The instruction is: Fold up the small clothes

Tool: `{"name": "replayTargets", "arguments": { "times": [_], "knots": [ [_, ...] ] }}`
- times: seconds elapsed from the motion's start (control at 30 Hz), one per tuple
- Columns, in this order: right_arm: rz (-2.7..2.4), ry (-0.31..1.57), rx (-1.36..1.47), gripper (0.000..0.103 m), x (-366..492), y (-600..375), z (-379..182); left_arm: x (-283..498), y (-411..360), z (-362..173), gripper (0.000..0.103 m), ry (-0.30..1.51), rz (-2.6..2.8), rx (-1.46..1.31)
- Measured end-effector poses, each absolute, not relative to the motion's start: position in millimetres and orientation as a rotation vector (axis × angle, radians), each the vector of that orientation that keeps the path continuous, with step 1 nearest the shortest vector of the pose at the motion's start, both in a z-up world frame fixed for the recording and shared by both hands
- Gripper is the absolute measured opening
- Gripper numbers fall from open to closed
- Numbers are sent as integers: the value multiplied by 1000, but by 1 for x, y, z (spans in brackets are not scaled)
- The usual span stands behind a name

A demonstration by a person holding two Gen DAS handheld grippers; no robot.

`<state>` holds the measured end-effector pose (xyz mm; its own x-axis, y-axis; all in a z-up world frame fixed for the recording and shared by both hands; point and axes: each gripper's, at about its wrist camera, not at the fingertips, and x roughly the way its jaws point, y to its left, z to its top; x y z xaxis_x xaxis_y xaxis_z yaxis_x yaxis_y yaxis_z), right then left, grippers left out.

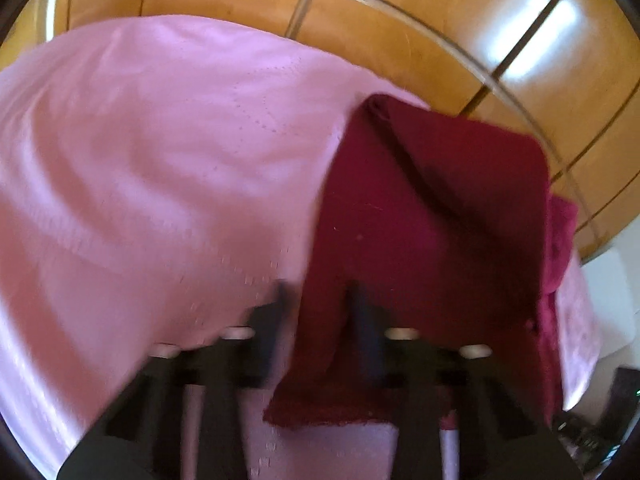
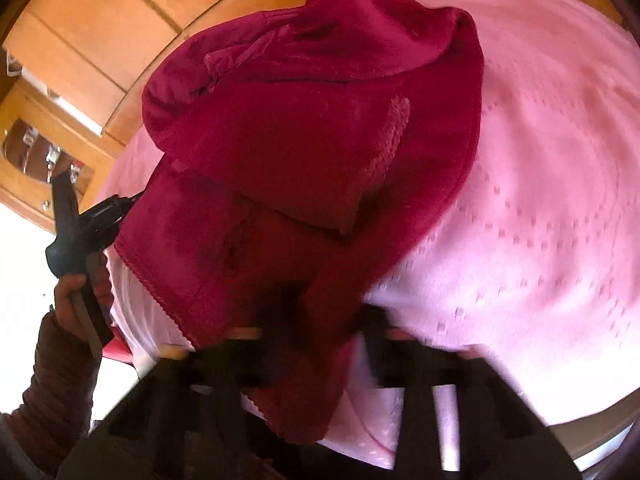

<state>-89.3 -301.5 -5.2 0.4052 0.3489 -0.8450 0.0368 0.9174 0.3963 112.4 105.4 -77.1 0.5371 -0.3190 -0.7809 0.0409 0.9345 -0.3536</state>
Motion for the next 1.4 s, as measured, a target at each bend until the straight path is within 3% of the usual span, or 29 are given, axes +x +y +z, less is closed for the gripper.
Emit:
{"name": "replayTargets", "arguments": {
  "times": [0.07, 0.4, 0.67, 0.73, 0.8, 0.93, 1.1, 1.13, 1.17, 1.2, 1.23, 1.3, 1.33, 1.37, 1.4],
  "knots": [
    [203, 1119, 324, 9, -85, -300, 4, 112, 105, -72, 6, 972, -235, -304],
    [96, 1024, 117, 8, -116, -367, 68, 42, 110, -23, 5, 926, -370, -334],
    [23, 1154, 116, 9, -126, -399, 26, 6, 84, -64, 7, 1082, -310, -268],
    [28, 1157, 129, 21, -123, -398, 24, 8, 89, -54, 7, 1058, -274, -267],
    [24, 1121, 162, 64, -123, -404, 30, 12, 90, -35, 7, 1001, -275, -256],
    [-15, 1028, 183, 67, -123, -422, 52, 17, 70, -11, 7, 947, -413, -262],
    [-21, 986, 183, 70, -114, -408, 56, 40, 2, -26, 8, 1048, -614, -357],
    [-17, 987, 172, 71, -112, -403, 55, 47, -15, -32, 26, 1078, -654, -373],
    [-14, 987, 165, 72, -114, -402, 55, 42, -22, -36, 54, 1088, -653, -384],
    [-8, 988, 162, 73, -111, -399, 53, 46, -30, -39, 63, 1097, -644, -402],
    [-2, 989, 159, 73, -109, -395, 52, 49, -41, -44, 66, 1105, -659, -425],
    [3, 993, 153, 73, -108, -392, 48, 53, -54, -48, 61, 1120, -658, -400],
    [6, 994, 150, 73, -106, -388, 45, 58, -59, -52, 40, 1129, -634, -368],
    [11, 994, 148, 73, -104, -386, 44, 60, -61, -53, 10, 1142, -635, -347],
    [15, 992, 149, 73, -102, -384, 44, 63, -62, -53, 3, 1145, -629, -329]
  ]
}}
